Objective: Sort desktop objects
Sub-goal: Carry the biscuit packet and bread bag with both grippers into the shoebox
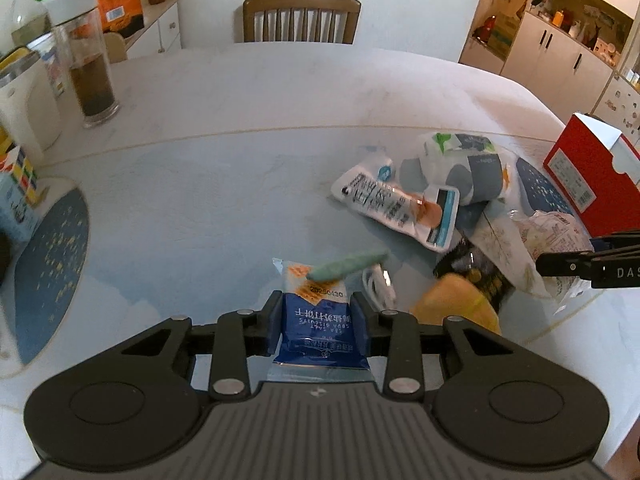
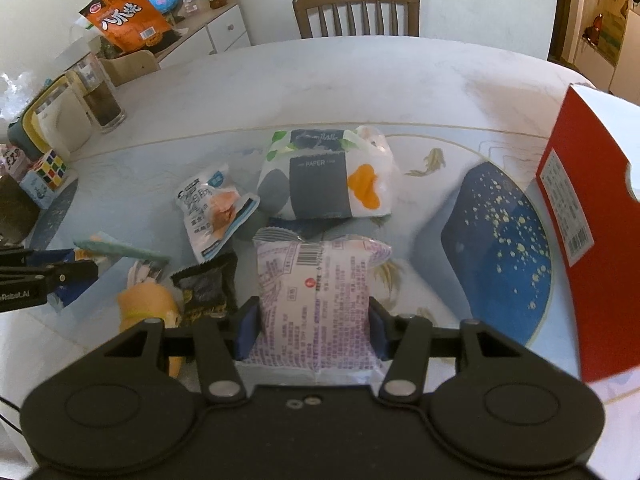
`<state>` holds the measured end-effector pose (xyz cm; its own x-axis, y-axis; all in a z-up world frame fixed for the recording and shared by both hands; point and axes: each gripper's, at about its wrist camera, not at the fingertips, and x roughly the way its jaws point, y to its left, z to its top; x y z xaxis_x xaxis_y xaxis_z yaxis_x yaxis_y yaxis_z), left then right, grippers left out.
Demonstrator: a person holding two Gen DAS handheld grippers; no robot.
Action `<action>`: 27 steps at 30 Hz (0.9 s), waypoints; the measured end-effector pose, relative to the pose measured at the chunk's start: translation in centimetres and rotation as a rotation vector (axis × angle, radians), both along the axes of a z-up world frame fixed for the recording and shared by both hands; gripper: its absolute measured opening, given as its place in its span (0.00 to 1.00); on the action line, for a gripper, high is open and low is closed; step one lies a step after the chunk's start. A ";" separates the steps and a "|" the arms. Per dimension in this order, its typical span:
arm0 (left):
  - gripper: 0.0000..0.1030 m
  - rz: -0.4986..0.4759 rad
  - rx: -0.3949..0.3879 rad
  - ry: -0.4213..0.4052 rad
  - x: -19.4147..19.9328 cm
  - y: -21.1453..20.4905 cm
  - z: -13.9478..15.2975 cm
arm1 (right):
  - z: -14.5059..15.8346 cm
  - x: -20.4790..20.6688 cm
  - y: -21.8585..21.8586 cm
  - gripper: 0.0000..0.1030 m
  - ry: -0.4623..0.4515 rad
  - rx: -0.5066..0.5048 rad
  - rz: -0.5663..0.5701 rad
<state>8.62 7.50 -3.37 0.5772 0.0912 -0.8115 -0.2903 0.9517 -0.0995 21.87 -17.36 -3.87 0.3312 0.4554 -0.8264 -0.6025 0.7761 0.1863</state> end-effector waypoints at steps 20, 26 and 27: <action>0.33 -0.017 -0.046 -0.039 -5.1 -1.7 1.7 | 1.5 -4.1 -2.8 0.51 0.013 0.013 0.007; 0.33 -0.074 -0.048 -0.091 -3.9 -3.4 3.8 | 3.6 -4.1 -4.3 0.52 -0.019 0.033 -0.006; 0.33 -0.085 -0.047 -0.098 -3.7 -3.7 4.1 | 4.0 -4.0 -4.7 0.51 -0.025 0.037 -0.009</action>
<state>4.96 3.81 0.77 0.6581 0.0021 -0.7529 -0.1956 0.9661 -0.1683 17.91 -22.02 0.18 0.3555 0.4829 -0.8003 -0.6005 0.7741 0.2004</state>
